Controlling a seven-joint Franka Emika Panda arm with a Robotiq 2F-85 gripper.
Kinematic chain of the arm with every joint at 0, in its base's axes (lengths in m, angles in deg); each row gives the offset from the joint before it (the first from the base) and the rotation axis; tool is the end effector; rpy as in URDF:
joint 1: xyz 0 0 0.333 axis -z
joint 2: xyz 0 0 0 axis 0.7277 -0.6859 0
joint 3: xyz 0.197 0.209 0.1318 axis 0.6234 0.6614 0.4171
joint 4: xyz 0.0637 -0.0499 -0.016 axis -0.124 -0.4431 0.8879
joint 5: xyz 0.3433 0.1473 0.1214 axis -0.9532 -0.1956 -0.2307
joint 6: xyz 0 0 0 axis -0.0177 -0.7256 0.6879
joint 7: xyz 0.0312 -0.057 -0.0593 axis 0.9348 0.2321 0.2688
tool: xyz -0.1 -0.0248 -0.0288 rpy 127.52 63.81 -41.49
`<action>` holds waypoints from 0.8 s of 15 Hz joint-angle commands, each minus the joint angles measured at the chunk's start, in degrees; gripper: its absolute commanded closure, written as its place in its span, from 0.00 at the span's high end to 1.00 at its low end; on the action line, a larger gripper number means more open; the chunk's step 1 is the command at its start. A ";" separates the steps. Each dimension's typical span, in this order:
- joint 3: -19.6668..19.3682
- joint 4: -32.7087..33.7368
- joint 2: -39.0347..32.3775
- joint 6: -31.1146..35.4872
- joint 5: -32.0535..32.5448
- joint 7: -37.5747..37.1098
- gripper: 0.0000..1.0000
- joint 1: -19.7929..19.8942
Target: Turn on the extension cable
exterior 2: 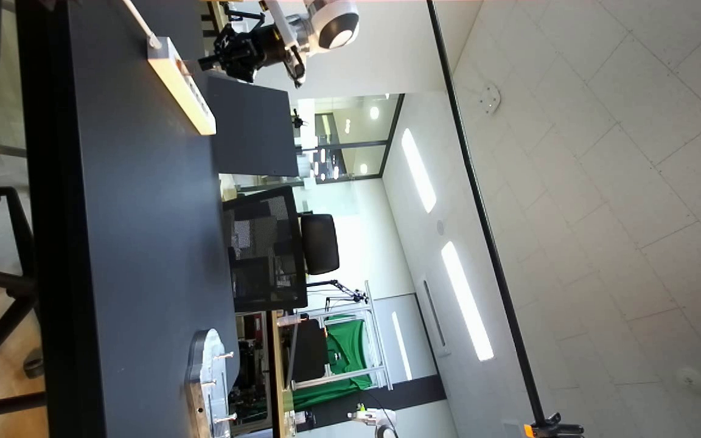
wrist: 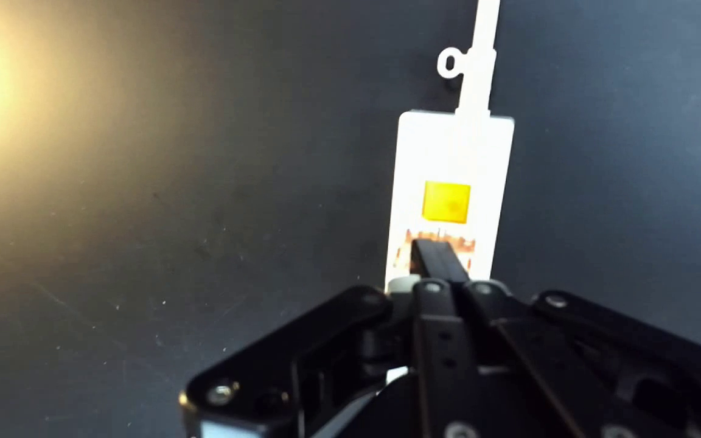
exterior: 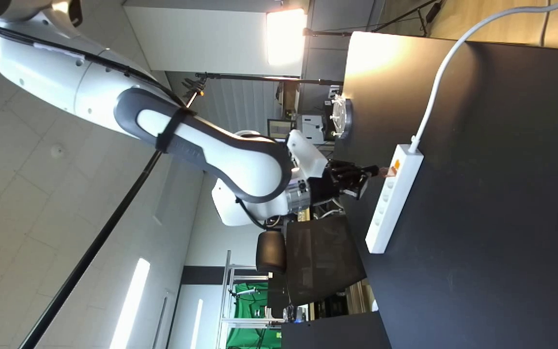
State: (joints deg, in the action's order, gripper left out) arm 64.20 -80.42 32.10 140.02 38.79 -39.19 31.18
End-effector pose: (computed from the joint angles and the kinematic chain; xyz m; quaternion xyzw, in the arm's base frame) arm 0.5922 0.0233 0.1610 0.9868 0.0335 -0.0225 0.1570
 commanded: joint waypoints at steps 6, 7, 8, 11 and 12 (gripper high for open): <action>10.35 3.61 13.03 -20.65 -10.25 15.74 0.47 11.14; 11.19 4.12 13.34 -23.18 -12.37 18.48 0.54 12.51; 11.61 4.65 13.51 -25.32 -13.70 20.02 0.62 13.44; 12.26 6.22 13.01 -30.74 -16.59 24.19 0.81 15.98; 12.29 6.83 12.69 -32.53 -17.23 25.08 0.87 16.57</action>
State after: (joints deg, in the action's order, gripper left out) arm 75.27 -76.16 45.44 112.82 23.95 -17.16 45.30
